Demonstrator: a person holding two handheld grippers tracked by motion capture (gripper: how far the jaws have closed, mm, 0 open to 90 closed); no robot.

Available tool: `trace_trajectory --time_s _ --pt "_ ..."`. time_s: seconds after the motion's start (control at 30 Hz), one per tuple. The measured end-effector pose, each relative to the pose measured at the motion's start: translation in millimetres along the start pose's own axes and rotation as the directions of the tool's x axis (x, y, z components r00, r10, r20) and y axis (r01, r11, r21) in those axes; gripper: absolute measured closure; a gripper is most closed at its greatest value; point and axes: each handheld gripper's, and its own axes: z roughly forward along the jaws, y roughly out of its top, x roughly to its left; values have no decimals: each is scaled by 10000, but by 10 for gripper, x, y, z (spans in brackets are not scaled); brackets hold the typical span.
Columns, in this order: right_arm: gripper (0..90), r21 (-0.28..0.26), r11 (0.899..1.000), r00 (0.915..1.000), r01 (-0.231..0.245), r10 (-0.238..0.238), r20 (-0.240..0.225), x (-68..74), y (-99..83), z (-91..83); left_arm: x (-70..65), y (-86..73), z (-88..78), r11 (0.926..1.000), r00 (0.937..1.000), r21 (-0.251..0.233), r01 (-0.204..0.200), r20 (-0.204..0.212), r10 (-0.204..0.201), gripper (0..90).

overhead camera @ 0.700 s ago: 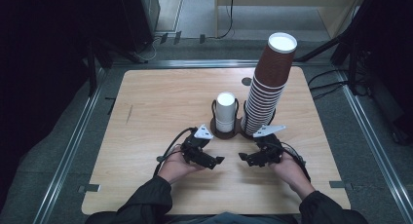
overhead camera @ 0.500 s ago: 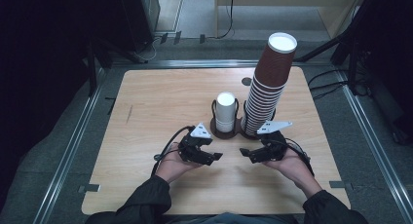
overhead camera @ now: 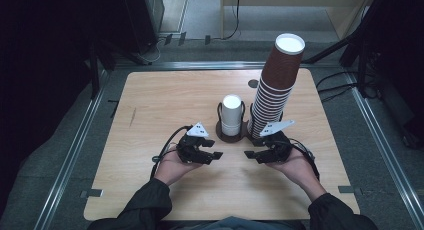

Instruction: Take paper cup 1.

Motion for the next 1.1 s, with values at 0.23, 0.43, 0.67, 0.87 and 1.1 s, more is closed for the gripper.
trace_trajectory --time_s 0.23,0.43,0.67,0.87,1.1 --pt "512 -13 9995 9995 -302 302 31 2 -33 -7 67 28 -22 9999 9999 -50 104 18 -104 421" --pt "557 -272 9980 9983 -572 575 86 -5 -86 -57 139 68 -50 10000 10000 19 12 63 -12 422" --pt "607 -540 9935 9943 -1001 1018 302 40 -108 -67 179 113 -62 10000 10000 -50 -83 43 83 409" --pt "640 -890 9944 9971 -564 607 459 116 -96 -2 215 153 -91 9999 9998 51 -157 92 156 365" --pt "753 -915 9883 9902 -1219 1274 570 111 -98 0 284 223 -207 9995 9987 -288 -161 484 175 228"
